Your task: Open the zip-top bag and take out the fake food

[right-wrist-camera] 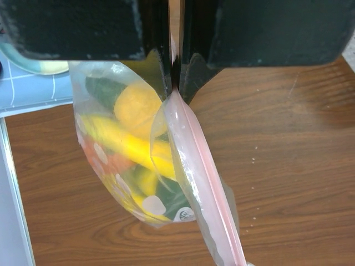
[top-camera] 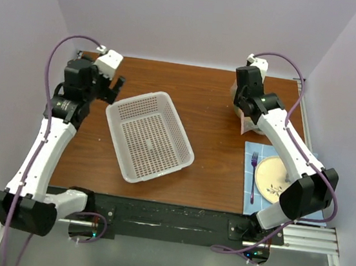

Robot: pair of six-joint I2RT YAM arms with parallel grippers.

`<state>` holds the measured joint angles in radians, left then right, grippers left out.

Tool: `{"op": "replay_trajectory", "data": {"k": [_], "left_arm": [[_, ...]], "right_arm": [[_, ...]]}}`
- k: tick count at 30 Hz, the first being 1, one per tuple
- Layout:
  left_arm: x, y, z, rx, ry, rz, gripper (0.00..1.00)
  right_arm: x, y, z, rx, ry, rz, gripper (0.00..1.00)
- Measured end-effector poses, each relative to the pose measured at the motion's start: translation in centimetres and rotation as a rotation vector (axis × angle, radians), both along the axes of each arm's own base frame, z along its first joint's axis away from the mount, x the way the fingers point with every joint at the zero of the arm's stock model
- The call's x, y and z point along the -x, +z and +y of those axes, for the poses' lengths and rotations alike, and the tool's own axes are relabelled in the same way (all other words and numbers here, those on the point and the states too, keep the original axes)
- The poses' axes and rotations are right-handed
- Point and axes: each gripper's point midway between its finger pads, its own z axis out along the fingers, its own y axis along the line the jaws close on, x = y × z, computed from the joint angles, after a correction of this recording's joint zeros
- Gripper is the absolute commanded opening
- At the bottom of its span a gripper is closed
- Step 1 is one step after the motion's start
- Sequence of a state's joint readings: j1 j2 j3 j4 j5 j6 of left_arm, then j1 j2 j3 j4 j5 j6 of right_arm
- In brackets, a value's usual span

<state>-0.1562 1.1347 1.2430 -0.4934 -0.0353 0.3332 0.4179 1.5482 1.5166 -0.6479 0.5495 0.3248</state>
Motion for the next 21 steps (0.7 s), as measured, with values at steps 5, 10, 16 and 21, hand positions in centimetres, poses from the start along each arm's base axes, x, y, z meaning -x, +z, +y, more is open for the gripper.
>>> {"op": "replay_trajectory", "data": {"k": [5,10,16,21], "left_arm": [[1.2,-8.4,10.0,-0.102,0.202,0.184,0.82],[3.1,-13.1,15.2,-0.235,0.171,0.319,0.82],[3.0,-18.1,11.8,-0.279,-0.08,0.401,0.85],[1.2,-21.1,5.9,-0.273,-0.248,0.436,0.87]], "right_arm": [[-0.2,1.1,0.5,-0.023,0.016,-0.021,0.0],[-0.1,1.2,0.6,-0.029,0.024,-0.021,0.0],[0.2,1.6,0.8,-0.045,0.042,-0.021,0.0],[1.0,2.8,1.0,-0.072,0.062,-0.041,0.0]]}}
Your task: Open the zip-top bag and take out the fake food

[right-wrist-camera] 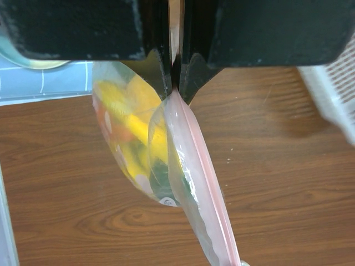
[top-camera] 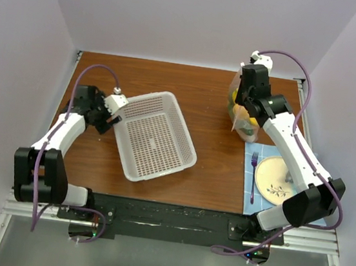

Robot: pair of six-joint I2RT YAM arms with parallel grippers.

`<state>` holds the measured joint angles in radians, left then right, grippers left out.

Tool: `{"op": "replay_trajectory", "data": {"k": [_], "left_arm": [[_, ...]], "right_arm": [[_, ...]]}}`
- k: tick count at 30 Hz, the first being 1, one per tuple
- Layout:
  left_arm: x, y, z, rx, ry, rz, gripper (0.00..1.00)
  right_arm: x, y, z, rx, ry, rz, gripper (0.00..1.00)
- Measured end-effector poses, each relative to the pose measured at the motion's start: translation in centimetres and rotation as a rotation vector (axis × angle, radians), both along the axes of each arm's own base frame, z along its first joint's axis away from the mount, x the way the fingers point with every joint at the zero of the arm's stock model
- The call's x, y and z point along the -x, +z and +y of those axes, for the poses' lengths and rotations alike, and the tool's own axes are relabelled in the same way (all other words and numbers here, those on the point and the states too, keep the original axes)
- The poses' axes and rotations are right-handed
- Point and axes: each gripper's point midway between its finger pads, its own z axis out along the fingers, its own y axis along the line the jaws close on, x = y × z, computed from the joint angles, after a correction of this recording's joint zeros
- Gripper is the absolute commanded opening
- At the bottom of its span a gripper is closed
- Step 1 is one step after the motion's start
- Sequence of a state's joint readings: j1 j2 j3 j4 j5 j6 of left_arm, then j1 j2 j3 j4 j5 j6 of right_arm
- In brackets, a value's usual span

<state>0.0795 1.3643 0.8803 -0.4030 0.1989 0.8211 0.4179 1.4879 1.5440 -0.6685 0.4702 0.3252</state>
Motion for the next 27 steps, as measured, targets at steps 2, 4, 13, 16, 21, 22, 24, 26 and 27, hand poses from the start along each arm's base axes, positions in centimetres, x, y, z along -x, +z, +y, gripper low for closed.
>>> {"op": "replay_trajectory", "data": {"k": [2,4,13,16,21,22,24,26,27], "left_arm": [[-0.4,-0.9,-1.9,0.028,-0.035,0.016,0.88],[-0.7,-1.8,-2.9,0.053,-0.045,0.042,0.89],[-1.0,-2.1,-9.6,0.112,-0.161,0.06,0.93],[-0.2,-2.1,-12.9,0.129,-0.229,0.068,0.93],[0.6,-2.1,-15.2,0.146,-0.273,0.078,0.95],[0.5,-2.0,-15.1,0.142,-0.266,0.077,0.97],[0.2,-1.7,-14.9,0.135,-0.251,0.067,1.0],[-0.4,-1.1,-14.9,0.132,-0.243,0.046,1.0],[-0.9,-0.5,-15.0,0.134,-0.24,0.031,1.0]], "right_arm": [[0.4,0.4,0.2,-0.017,0.013,-0.007,0.0],[0.8,0.5,0.1,-0.025,0.018,-0.009,0.0],[2.0,-0.3,0.7,-0.066,0.055,0.014,0.0],[2.3,-0.5,1.0,-0.087,0.065,0.021,0.0],[3.5,0.0,1.0,-0.117,0.074,0.018,0.0],[3.8,0.2,1.0,-0.125,0.078,0.015,0.0],[4.5,0.6,1.0,-0.142,0.088,0.009,0.0],[5.1,1.0,0.9,-0.158,0.094,-0.001,0.0],[5.5,1.2,0.9,-0.166,0.099,-0.003,0.0]]}}
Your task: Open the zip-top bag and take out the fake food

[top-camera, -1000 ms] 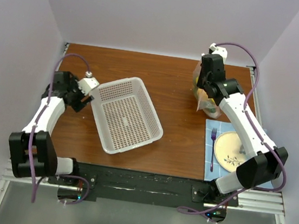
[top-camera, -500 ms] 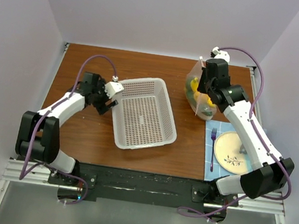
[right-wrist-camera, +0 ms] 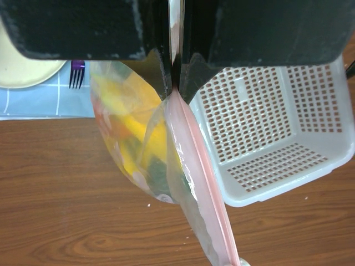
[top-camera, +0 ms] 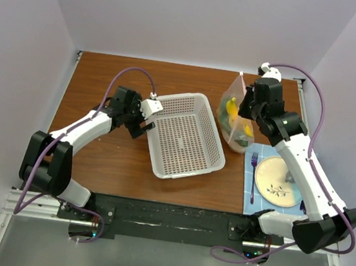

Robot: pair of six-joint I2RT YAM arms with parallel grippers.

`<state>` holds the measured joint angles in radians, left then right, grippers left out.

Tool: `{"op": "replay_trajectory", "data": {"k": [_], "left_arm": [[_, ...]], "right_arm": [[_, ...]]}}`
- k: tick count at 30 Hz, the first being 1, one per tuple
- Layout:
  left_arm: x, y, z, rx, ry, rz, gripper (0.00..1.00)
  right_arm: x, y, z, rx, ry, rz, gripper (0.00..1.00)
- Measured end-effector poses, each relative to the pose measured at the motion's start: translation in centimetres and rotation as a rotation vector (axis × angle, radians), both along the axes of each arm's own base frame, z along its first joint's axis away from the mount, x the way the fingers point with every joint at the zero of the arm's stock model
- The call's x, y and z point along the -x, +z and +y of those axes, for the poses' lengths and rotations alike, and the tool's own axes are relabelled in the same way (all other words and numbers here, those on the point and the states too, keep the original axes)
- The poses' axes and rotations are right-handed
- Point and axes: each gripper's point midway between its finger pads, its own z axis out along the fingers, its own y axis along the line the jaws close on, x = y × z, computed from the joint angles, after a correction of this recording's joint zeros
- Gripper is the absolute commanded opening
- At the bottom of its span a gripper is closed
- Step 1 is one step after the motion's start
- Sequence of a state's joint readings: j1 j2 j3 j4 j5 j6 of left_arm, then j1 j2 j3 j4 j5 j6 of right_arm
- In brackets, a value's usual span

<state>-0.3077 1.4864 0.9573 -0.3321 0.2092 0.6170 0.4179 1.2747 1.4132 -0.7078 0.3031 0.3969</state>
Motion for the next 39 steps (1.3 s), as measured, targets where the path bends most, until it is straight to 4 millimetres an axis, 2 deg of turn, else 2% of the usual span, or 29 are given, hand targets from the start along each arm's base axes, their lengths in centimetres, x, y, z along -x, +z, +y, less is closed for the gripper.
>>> {"op": "replay_trajectory", "data": {"k": [8,16,19,21,23,25,26,29,31,33,35,39], "left_arm": [[-4.7,4.2,-1.9,0.072,0.029,-0.084,1.0],[-4.3,4.0,-3.8,0.112,0.021,-0.062,1.0],[-4.3,4.2,-3.6,0.104,0.031,-0.068,1.0],[-4.4,4.8,-2.8,0.091,0.06,-0.086,1.0],[-4.6,6.2,-1.4,0.077,0.116,-0.113,1.0],[-5.3,9.1,0.4,0.08,0.203,-0.147,1.0],[-6.0,11.3,1.3,0.094,0.252,-0.179,1.0],[-7.8,18.5,4.1,0.19,0.377,-0.285,1.0],[-7.7,23.5,6.5,0.266,0.46,-0.365,1.0],[-6.5,27.9,8.2,0.334,0.517,-0.434,1.0],[-3.9,31.9,8.9,0.401,0.533,-0.502,1.0],[2.5,37.8,8.5,0.513,0.492,-0.627,1.0]], "right_arm": [[1.9,0.8,-0.2,-0.033,0.013,0.007,0.0],[4.1,2.6,-0.3,-0.094,0.028,-0.019,0.0],[4.2,3.6,-0.8,-0.078,0.017,-0.027,0.0],[4.0,5.3,-1.2,-0.058,0.005,-0.046,0.0],[3.4,8.0,-1.4,-0.054,-0.005,-0.089,0.0],[2.9,11.5,-1.4,-0.067,-0.01,-0.159,0.0],[2.7,13.2,-1.5,-0.076,-0.013,-0.198,0.0],[2.9,17.2,-1.7,-0.106,-0.012,-0.289,0.0],[3.1,19.3,-1.5,-0.137,-0.003,-0.339,0.0],[3.2,20.7,-0.4,-0.196,0.041,-0.371,0.0],[3.1,21.5,1.4,-0.279,0.104,-0.387,0.0],[2.4,22.1,7.4,-0.491,0.3,-0.377,0.0]]}}
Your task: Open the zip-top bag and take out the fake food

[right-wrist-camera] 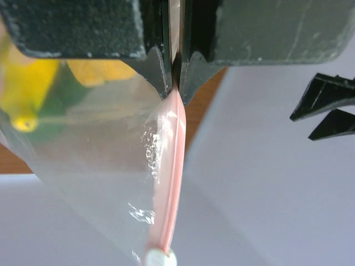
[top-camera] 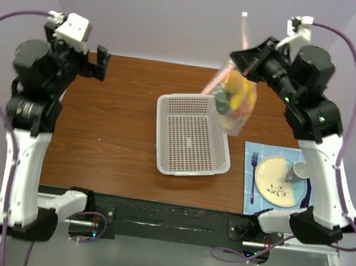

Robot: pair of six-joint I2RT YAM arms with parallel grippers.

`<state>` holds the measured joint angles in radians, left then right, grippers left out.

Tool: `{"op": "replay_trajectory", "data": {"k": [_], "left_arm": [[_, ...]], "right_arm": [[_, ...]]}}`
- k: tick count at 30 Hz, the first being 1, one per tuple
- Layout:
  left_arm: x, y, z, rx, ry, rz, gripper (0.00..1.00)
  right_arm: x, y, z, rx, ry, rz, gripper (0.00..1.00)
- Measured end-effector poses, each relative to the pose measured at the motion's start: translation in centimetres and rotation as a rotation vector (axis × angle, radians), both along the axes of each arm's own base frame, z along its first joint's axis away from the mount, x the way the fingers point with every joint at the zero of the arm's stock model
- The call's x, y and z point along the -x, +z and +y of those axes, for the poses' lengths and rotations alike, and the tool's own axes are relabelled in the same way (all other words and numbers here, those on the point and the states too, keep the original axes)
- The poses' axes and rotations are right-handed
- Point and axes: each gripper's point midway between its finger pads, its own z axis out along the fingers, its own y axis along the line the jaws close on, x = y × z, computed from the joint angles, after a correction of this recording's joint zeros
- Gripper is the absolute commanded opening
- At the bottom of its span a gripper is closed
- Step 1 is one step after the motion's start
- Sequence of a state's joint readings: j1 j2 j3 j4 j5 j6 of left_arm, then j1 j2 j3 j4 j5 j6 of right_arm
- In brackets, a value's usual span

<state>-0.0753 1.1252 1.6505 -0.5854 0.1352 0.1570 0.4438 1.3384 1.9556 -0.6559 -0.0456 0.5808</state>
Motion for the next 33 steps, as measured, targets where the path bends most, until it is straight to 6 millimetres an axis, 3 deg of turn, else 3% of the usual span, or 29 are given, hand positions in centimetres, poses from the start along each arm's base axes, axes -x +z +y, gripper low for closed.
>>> {"op": "replay_trajectory", "data": {"k": [4,7,9,11,15,20,26,29,33], "left_arm": [[5.9,3.9,0.8,0.051,0.027,-0.155,1.0],[8.1,5.0,1.5,0.082,0.061,-0.223,1.0],[8.4,4.5,1.6,0.092,0.07,-0.222,1.0],[8.1,3.5,1.6,0.089,0.068,-0.201,1.0],[8.1,0.9,1.4,0.071,0.06,-0.142,1.0],[9.3,0.6,1.7,0.037,0.063,-0.141,1.0],[10.1,0.4,2.9,-0.004,0.116,-0.168,1.0],[8.6,-2.9,3.2,-0.065,0.125,-0.104,1.0],[6.8,-10.9,2.6,-0.242,0.04,0.044,1.0]], "right_arm": [[-0.3,0.0,8.5,-0.054,0.248,0.008,0.0],[1.2,-0.6,15.7,-0.045,0.426,0.016,0.0],[3.1,-1.3,20.5,-0.031,0.54,0.02,0.0],[4.8,-2.7,24.0,-0.009,0.618,0.032,0.0],[8.1,-6.6,28.9,0.063,0.747,0.067,0.0],[9.2,-12.0,31.9,0.168,0.84,0.091,0.0],[9.9,-23.5,32.0,0.377,0.924,0.193,0.0],[10.3,-26.7,31.5,0.447,0.947,0.211,0.0],[10.4,-27.9,31.1,0.495,0.964,0.184,0.0]]}}
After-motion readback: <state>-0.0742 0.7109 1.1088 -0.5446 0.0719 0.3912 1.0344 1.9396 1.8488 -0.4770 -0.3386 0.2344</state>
